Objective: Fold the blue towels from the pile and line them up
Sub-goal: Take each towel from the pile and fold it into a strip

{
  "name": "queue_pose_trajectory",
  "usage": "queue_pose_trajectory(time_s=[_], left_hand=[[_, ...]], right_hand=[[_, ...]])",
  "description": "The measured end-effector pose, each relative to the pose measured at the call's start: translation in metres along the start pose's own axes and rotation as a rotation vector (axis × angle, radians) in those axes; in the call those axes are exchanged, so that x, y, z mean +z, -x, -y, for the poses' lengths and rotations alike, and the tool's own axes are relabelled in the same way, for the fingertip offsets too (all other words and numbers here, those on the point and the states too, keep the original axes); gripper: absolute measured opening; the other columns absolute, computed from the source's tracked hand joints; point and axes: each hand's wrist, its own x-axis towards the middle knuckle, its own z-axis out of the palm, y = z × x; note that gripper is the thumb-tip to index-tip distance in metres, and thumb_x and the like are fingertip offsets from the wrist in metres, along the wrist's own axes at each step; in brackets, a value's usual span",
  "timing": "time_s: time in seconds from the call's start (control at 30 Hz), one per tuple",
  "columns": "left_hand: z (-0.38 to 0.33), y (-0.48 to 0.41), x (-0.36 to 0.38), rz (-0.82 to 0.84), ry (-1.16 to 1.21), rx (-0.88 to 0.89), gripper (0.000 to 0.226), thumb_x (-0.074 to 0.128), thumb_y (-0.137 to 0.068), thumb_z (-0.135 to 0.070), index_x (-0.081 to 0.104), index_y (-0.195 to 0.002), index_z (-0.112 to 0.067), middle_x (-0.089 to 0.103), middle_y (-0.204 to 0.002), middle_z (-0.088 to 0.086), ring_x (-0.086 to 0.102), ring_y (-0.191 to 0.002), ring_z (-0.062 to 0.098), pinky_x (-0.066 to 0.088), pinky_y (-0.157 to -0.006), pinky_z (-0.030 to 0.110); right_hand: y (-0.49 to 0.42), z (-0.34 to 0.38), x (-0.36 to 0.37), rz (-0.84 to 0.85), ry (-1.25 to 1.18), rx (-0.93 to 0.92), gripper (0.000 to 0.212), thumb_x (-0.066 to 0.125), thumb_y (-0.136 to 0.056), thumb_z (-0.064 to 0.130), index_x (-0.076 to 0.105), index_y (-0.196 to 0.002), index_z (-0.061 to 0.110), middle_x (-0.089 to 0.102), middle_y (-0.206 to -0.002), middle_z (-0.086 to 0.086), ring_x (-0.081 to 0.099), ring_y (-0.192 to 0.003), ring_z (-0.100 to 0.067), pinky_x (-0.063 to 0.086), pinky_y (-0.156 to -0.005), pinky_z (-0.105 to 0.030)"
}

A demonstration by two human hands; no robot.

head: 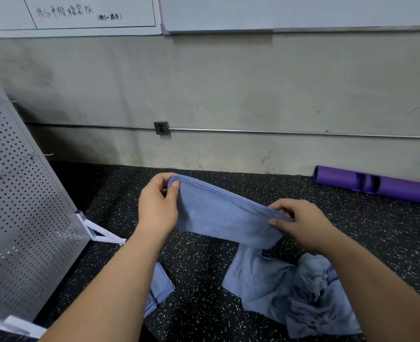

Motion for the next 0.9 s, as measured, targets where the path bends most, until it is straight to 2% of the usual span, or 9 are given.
queue_pose_trajectory(time_s=[0.17,0.27,0.37,0.47,0.53,0.63,0.7,0.8,0.9], left_hand=[[0.0,0.0,0.006,-0.021,-0.084,-0.11,0.007,0.061,-0.105,-0.025,0.067,-0.104,-0.027,0.071,-0.096,-0.008,0.066,-0.092,0.013,0.049,-0.079,0.034],[-0.002,0.001,0.009,0.005,-0.071,-0.093,0.014,0.058,-0.105,-0.021,0.07,-0.106,-0.029,0.072,-0.099,-0.012,0.066,-0.096,0.009,0.05,-0.083,0.033],[-0.01,0.004,0.013,0.008,-0.042,-0.094,0.019,0.053,-0.103,-0.015,0.07,-0.103,-0.025,0.071,-0.099,-0.011,0.059,-0.088,0.0,0.045,-0.077,0.03],[-0.021,0.01,0.015,-0.002,-0.025,-0.104,0.022,0.047,-0.102,-0.011,0.067,-0.099,-0.02,0.069,-0.097,-0.009,0.057,-0.085,-0.004,0.041,-0.072,0.022],[-0.025,0.013,0.017,0.007,-0.004,-0.094,0.023,0.047,-0.101,-0.009,0.067,-0.097,-0.02,0.07,-0.097,-0.01,0.06,-0.09,-0.002,0.042,-0.076,0.023],[-0.03,0.019,0.021,0.102,0.025,-0.004,0.02,0.055,-0.1,-0.015,0.07,-0.1,-0.029,0.071,-0.103,-0.014,0.062,-0.097,-0.004,0.048,-0.089,0.028],[-0.035,0.027,0.024,0.214,-0.002,0.144,0.015,0.061,-0.097,-0.03,0.07,-0.108,-0.032,0.07,-0.108,-0.015,0.064,-0.103,0.001,0.05,-0.094,0.027],[-0.045,0.038,0.028,0.402,-0.123,0.374,0.035,0.072,-0.093,-0.049,0.07,-0.123,-0.031,0.065,-0.12,-0.018,0.063,-0.116,0.002,0.048,-0.102,0.023],[-0.049,0.046,0.037,0.538,-0.257,0.48,0.046,0.076,-0.089,-0.059,0.066,-0.128,-0.037,0.065,-0.123,-0.022,0.062,-0.116,0.002,0.049,-0.104,0.032]], right_hand=[[0.006,0.013,-0.006,-0.237,-0.184,-0.04,0.028,0.081,-0.091,0.018,0.067,-0.104,0.038,0.077,-0.089,0.013,0.07,-0.084,-0.006,0.053,-0.076,-0.03],[0.011,0.021,-0.008,-0.326,-0.169,-0.068,0.023,0.079,-0.092,0.017,0.066,-0.095,0.036,0.073,-0.085,0.016,0.065,-0.073,-0.003,0.047,-0.064,-0.022],[0.012,0.027,-0.008,-0.384,-0.103,-0.105,0.031,0.079,-0.088,0.008,0.067,-0.088,0.037,0.069,-0.082,0.019,0.06,-0.065,-0.006,0.041,-0.056,-0.014],[0.013,0.032,-0.007,-0.406,-0.12,-0.127,0.038,0.078,-0.087,0.004,0.068,-0.086,0.04,0.071,-0.085,0.016,0.062,-0.066,-0.008,0.042,-0.057,-0.015],[0.013,0.037,-0.005,-0.408,-0.167,-0.136,0.04,0.078,-0.086,0.002,0.069,-0.083,0.041,0.073,-0.089,0.018,0.064,-0.07,-0.01,0.05,-0.061,-0.024],[0.014,0.043,0.0,-0.362,-0.225,-0.134,0.038,0.078,-0.084,0.001,0.072,-0.082,0.039,0.075,-0.092,0.016,0.07,-0.082,-0.023,0.057,-0.072,-0.041],[0.016,0.047,0.003,-0.321,-0.229,-0.155,0.04,0.078,-0.082,-0.002,0.073,-0.081,0.037,0.076,-0.091,0.016,0.071,-0.083,-0.023,0.056,-0.073,-0.039],[0.019,0.055,0.007,-0.278,-0.248,-0.199,0.042,0.078,-0.078,-0.007,0.073,-0.08,0.034,0.076,-0.09,0.015,0.07,-0.08,-0.01,0.055,-0.07,-0.026],[0.021,0.06,0.009,-0.249,-0.298,-0.207,0.036,0.079,-0.079,-0.005,0.073,-0.08,0.03,0.076,-0.087,0.011,0.069,-0.079,-0.009,0.053,-0.068,-0.022]])
